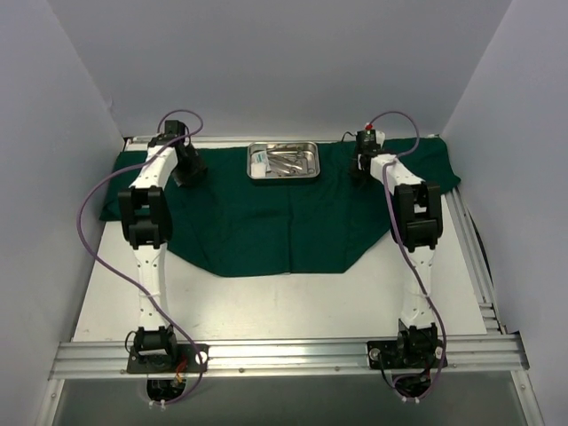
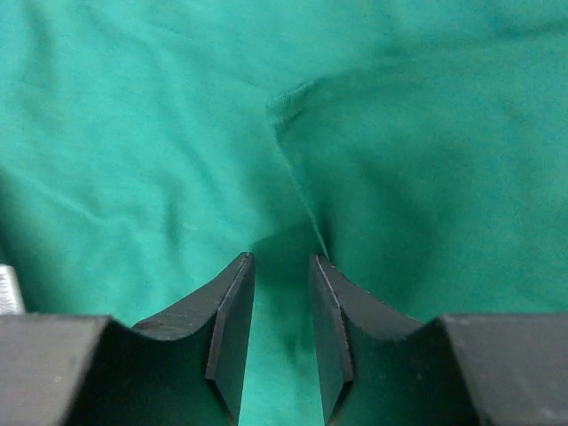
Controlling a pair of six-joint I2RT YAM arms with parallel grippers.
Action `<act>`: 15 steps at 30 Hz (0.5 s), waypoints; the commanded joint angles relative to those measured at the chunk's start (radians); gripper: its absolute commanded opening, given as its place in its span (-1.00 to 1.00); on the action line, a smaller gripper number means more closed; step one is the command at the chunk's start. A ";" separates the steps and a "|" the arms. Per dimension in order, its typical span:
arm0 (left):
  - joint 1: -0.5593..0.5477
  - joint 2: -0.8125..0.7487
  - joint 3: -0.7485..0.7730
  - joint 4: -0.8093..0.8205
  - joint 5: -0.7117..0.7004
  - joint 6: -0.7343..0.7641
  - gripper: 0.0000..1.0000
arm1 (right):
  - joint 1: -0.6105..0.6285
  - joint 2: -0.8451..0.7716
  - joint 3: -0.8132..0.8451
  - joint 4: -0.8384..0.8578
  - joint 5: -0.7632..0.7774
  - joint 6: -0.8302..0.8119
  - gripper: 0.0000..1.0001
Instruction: Open and lay out the surgical kit
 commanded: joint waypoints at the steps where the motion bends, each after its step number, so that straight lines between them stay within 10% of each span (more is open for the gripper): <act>1: 0.045 -0.094 -0.101 -0.021 -0.102 0.020 0.40 | -0.013 -0.108 -0.061 -0.035 0.089 -0.020 -0.44; 15: 0.047 -0.474 -0.418 -0.020 -0.188 0.061 0.88 | -0.016 -0.055 -0.009 -0.015 0.144 0.024 -0.39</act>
